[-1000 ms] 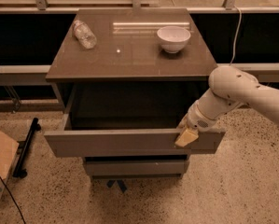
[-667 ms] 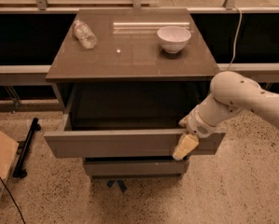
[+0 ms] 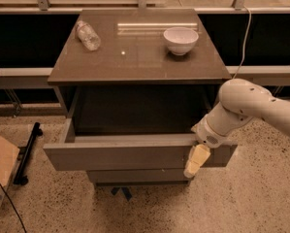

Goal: Open top drawer

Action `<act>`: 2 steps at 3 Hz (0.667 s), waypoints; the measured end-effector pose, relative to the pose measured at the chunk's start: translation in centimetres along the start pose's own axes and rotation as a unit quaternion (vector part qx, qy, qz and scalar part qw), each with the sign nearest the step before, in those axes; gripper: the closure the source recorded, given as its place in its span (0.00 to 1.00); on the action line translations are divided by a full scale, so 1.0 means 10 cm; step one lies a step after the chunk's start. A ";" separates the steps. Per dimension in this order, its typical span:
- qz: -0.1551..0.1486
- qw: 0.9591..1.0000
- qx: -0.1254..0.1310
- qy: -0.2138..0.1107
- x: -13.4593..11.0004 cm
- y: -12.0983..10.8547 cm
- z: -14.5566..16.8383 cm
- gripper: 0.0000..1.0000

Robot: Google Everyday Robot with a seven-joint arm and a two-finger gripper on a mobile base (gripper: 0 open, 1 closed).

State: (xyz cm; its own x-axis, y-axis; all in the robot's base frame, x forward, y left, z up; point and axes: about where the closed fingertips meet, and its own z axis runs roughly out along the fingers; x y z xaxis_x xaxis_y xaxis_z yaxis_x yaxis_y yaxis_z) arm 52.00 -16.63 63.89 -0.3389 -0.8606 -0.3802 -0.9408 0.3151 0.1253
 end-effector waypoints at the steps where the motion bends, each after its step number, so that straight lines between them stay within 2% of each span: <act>1: -0.009 1.000 -0.012 0.009 0.04 0.10 -0.02 0.00; 2: -0.007 0.999 -0.027 0.016 0.11 0.27 -0.03 0.18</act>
Offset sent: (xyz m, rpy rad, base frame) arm -0.0712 -0.0084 0.0023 -0.0190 0.1181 0.0523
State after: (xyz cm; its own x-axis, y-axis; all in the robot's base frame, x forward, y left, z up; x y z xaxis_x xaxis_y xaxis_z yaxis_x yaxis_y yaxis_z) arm 49.08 -16.88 64.10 -0.3251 -0.8773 -0.3532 -0.9444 0.2816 0.1699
